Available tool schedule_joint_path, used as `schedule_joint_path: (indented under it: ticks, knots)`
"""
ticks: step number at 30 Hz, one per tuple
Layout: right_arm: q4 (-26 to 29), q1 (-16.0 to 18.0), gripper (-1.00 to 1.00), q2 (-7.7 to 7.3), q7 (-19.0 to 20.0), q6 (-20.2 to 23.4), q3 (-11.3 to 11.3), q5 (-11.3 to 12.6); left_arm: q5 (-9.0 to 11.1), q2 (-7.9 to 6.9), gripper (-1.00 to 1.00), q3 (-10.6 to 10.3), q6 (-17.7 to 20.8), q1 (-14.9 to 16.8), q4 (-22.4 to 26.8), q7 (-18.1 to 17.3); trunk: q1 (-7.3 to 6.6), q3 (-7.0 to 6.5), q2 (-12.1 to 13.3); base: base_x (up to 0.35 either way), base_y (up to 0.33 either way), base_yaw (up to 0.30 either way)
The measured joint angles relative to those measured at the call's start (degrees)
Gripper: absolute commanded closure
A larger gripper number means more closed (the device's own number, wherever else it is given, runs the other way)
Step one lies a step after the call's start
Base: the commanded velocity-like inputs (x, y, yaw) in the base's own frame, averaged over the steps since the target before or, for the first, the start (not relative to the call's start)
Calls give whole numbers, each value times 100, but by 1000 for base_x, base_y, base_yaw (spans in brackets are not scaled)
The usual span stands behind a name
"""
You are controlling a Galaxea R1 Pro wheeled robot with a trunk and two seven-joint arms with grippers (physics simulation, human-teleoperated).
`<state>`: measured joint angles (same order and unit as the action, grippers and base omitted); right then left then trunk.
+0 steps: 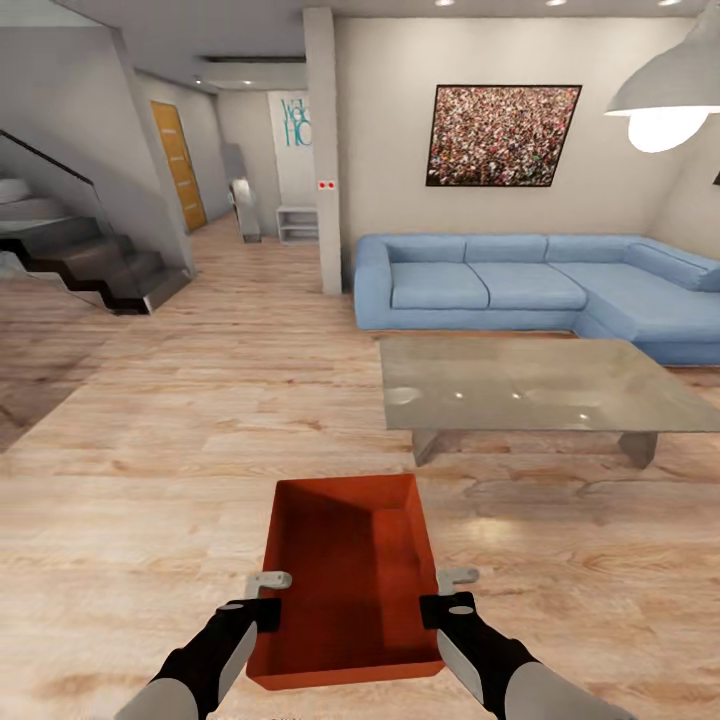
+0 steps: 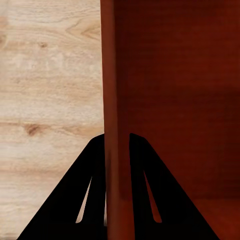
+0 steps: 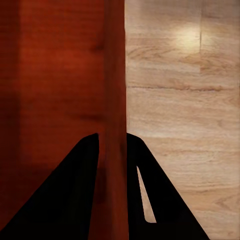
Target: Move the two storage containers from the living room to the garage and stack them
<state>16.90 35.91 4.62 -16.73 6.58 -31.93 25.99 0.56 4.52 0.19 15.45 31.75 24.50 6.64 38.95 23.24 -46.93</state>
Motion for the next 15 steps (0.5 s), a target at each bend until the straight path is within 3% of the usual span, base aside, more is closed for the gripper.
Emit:
schedule_joint_path:
  ticks: [15]
  knots:
    - [10,0,100,-9,8,2,3,0,-16,8,100,10,3,2,7,1,0,0,0,0,0,279]
